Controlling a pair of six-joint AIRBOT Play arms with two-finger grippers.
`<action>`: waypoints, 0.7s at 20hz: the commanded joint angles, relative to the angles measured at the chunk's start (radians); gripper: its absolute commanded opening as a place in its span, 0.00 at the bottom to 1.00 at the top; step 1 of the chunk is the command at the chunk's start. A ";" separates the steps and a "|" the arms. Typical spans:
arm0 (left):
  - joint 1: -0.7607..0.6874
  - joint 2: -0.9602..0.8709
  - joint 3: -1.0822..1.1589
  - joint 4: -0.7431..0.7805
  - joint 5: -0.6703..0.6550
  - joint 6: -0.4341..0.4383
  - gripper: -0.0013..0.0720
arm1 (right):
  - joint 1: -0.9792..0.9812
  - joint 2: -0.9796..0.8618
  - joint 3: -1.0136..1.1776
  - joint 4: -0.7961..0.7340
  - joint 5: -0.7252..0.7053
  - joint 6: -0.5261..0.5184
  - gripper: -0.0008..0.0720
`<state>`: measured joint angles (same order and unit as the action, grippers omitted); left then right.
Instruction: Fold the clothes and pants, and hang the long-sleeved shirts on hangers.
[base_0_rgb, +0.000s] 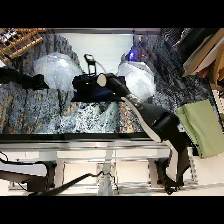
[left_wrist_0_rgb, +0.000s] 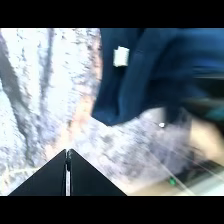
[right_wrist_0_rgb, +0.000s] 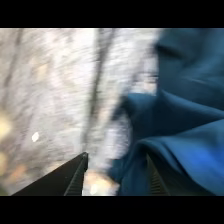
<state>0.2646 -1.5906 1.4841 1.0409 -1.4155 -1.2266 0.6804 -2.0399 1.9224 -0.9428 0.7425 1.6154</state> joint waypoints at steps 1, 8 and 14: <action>0.016 0.016 0.003 -0.047 -0.020 0.025 0.02 | -0.030 -0.022 0.151 0.036 0.132 -0.107 0.66; -0.126 -0.009 0.003 -0.182 0.013 0.135 0.03 | -0.576 0.315 -0.064 -0.135 0.623 -0.066 0.73; -0.259 -0.084 0.003 -0.182 0.146 0.138 0.03 | -0.735 0.277 -0.437 0.203 0.536 -0.328 0.92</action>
<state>0.0601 -1.6405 1.4864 0.8658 -1.3483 -1.0988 0.0116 -1.7473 1.6375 -0.9001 1.3167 1.4265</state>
